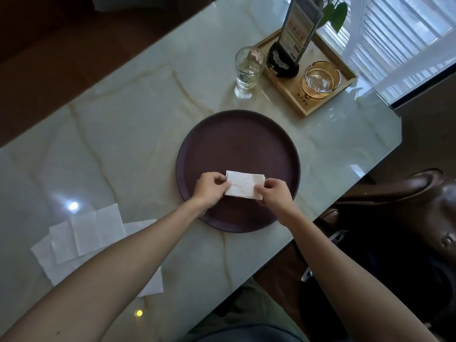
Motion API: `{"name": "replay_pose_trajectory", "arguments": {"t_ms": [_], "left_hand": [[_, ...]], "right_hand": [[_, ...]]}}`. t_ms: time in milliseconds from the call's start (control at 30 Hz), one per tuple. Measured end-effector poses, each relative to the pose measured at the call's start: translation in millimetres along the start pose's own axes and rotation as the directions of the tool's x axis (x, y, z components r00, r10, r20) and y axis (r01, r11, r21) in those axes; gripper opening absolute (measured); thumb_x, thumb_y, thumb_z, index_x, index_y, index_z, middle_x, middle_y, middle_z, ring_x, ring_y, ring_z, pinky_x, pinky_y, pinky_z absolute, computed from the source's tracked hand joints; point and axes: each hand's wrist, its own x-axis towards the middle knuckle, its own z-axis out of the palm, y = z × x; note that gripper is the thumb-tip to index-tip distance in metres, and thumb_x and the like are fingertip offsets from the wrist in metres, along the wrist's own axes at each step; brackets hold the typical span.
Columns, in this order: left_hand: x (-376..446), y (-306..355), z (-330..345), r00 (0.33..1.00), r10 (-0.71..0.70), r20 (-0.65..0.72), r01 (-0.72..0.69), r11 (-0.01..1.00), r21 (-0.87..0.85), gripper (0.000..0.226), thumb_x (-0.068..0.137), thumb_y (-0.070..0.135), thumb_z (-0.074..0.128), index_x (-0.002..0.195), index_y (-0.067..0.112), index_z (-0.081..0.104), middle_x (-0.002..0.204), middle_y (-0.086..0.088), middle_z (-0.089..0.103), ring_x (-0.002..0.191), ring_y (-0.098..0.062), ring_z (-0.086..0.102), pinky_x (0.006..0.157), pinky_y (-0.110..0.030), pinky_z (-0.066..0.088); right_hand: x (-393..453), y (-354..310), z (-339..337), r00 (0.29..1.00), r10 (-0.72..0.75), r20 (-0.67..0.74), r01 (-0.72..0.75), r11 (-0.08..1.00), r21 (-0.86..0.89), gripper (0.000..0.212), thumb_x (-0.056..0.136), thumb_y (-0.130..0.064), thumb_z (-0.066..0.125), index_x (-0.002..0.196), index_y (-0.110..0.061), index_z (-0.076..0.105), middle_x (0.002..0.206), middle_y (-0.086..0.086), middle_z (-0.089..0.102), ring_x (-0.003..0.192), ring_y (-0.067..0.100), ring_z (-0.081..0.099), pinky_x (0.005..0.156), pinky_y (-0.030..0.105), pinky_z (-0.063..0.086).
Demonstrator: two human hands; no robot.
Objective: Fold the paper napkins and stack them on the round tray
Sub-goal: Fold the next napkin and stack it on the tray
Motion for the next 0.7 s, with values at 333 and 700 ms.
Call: {"name": "replay_pose_trajectory", "arguments": {"t_ms": [333, 700], "left_hand": [[7, 8, 5, 0.993, 0.035, -0.112, -0.022, 0.993, 0.116, 0.007, 0.085, 0.021, 0.075, 0.09, 0.016, 0.075, 0.077, 0.007, 0.067, 0.081, -0.013, 0.065, 0.071, -0.021, 0.041], [7, 2, 5, 0.994, 0.026, -0.108, -0.012, 0.991, 0.13, 0.021, 0.076, 0.018, 0.083, 0.092, 0.016, 0.069, 0.07, 0.009, 0.066, 0.074, -0.012, 0.064, 0.064, -0.022, 0.043]], "right_hand": [[12, 6, 5, 0.995, -0.001, -0.1, -0.013, 0.99, -0.142, 0.01, 0.081, -0.031, 0.063, 0.076, -0.023, 0.067, 0.079, -0.001, 0.074, 0.077, 0.023, 0.073, 0.078, 0.048, 0.062], [11, 4, 9, 0.979, -0.011, -0.206, -0.054, 0.951, -0.305, 0.011, 0.087, -0.032, 0.061, 0.088, -0.022, 0.065, 0.093, -0.004, 0.07, 0.089, 0.023, 0.064, 0.073, 0.033, 0.044]]}}
